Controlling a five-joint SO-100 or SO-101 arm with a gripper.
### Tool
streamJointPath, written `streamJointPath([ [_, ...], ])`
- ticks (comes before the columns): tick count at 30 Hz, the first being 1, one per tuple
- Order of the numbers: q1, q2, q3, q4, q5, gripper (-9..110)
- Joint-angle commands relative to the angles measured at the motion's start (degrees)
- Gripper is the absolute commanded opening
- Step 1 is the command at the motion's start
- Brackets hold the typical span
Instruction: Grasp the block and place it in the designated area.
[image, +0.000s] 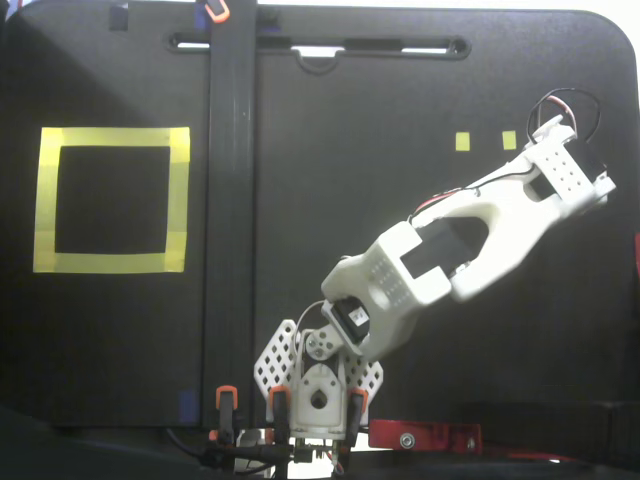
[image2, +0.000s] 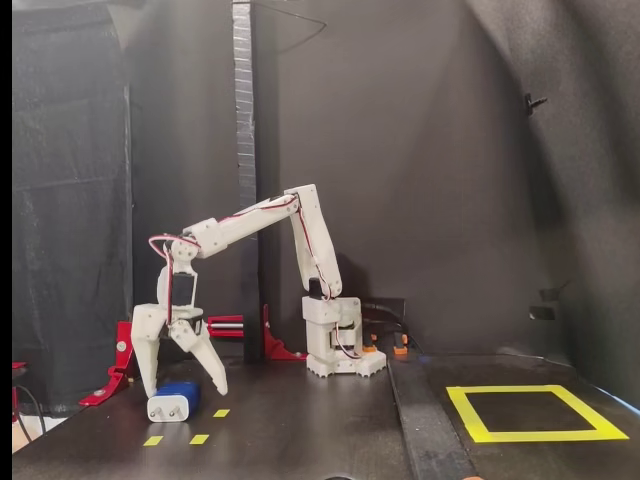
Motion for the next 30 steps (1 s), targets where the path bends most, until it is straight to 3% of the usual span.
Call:
streamJointPath([
  [1, 0.53, -0.44, -2.11, -0.88, -0.62, 43],
  [14, 0.7, -2.2, -2.11, -2.46, -1.23, 43],
  [23, 0.79, -2.64, -2.11, -1.93, -1.93, 26],
  [30, 0.88, -2.72, -2.02, -0.62, -2.46, 25],
])
